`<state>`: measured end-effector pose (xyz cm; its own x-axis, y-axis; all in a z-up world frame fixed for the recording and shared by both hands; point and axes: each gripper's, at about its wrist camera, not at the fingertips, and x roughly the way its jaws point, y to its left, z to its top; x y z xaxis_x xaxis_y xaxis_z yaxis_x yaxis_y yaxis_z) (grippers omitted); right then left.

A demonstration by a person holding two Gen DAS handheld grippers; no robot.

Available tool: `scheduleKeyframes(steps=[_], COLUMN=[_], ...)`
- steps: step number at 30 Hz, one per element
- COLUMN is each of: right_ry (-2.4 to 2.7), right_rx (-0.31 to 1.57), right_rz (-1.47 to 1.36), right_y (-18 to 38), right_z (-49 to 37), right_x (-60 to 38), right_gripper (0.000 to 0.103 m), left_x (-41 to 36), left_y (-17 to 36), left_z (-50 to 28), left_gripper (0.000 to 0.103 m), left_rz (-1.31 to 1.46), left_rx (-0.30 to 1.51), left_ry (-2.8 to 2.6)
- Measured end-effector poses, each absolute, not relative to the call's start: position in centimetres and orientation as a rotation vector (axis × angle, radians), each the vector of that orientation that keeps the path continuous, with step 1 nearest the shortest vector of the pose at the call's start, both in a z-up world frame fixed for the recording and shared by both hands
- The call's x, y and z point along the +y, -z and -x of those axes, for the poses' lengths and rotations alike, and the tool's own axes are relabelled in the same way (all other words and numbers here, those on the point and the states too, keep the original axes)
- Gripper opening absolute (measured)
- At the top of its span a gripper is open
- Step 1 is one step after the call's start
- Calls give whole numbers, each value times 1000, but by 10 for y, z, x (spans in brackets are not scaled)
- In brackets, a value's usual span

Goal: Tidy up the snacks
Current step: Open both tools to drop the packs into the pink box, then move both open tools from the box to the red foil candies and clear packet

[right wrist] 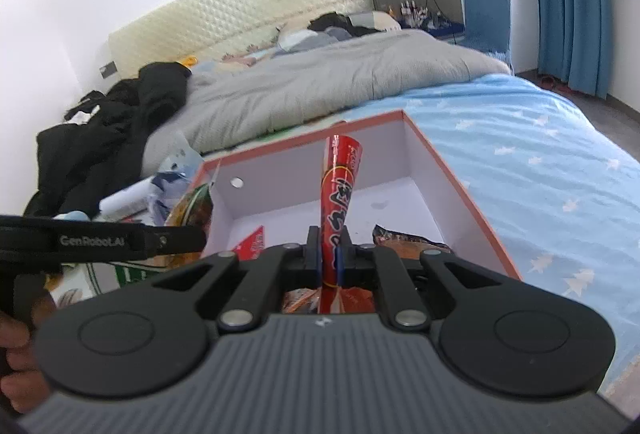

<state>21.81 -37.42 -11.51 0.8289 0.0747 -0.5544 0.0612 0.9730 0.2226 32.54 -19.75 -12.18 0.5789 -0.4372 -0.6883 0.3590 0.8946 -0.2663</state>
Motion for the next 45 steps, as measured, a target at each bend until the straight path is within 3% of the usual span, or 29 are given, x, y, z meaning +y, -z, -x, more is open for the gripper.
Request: scheduleKeyframes(steps=[5,7,9,28,45], right_ry=[7,7,33,-34,-156], right_rx=[627,639,639,539,516], right_rz=[-257,-269,-267,-253,-214], right_y=[126,127,126,82,78], right_z=[-231,-233,-233,-150,-85], right_x=[-379,-380,-379,-348,-299], right_gripper=[17,31,55,55,55], left_x=[-199,-198,-195,-144,-82], left_y=[131,130,127,62,61], left_z=[-334,-333,-330,-215,-123], left_gripper=[36,40,44,45,46], left_rz=[120,119,123,125,127], left_rx=[857,860,851,703,676], left_ry=[482,477,477,436,333])
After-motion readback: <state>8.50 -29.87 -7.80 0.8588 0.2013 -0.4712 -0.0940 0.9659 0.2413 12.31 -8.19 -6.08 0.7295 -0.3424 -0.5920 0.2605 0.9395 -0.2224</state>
